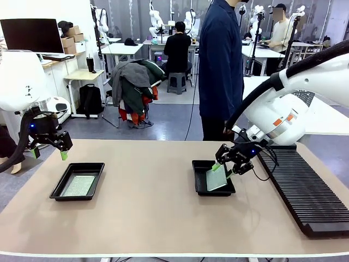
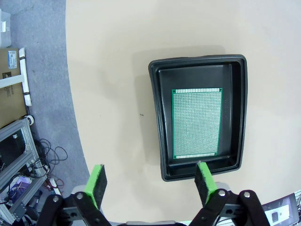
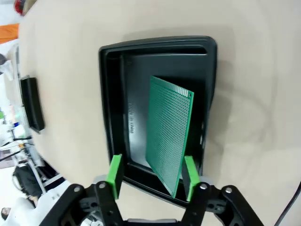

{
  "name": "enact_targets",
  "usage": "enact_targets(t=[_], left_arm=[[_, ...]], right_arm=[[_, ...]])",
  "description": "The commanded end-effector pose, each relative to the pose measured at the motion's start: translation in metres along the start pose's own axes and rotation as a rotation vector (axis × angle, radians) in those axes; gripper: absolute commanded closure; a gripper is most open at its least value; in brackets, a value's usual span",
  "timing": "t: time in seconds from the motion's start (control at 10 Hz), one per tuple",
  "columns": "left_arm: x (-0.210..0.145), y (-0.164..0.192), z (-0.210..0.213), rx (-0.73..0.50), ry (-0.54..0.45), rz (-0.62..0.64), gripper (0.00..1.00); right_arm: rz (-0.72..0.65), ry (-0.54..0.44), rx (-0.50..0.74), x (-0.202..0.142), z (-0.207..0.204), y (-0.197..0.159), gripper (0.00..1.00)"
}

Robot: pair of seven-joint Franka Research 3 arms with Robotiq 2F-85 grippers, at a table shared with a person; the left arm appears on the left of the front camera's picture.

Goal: Inspect and transfer BCBs to ESD trays.
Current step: Pick up the Blank PCB from the PCB Rack and place it in the right ESD tray.

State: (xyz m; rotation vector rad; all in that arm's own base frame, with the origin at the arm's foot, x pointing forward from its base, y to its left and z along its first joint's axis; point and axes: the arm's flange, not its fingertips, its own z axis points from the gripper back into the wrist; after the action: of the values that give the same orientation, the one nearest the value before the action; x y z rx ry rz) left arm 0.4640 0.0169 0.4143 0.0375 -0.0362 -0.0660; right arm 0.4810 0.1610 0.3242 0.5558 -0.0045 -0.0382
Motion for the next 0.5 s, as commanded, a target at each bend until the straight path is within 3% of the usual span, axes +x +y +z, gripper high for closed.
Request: enact_targets(t=[0.0,0.4], left_arm=[[0.000,0.001,-0.001,0.000,-0.005,0.002,0.00],[0.000,0.001,-0.001,0.000,-0.005,0.002,0.00]], right_arm=[[0.001,0.009,-0.156,0.005,0.011,0.027,0.23],[-0.006,0.024,-0.399,0.000,0.029,0.056,0.02]])
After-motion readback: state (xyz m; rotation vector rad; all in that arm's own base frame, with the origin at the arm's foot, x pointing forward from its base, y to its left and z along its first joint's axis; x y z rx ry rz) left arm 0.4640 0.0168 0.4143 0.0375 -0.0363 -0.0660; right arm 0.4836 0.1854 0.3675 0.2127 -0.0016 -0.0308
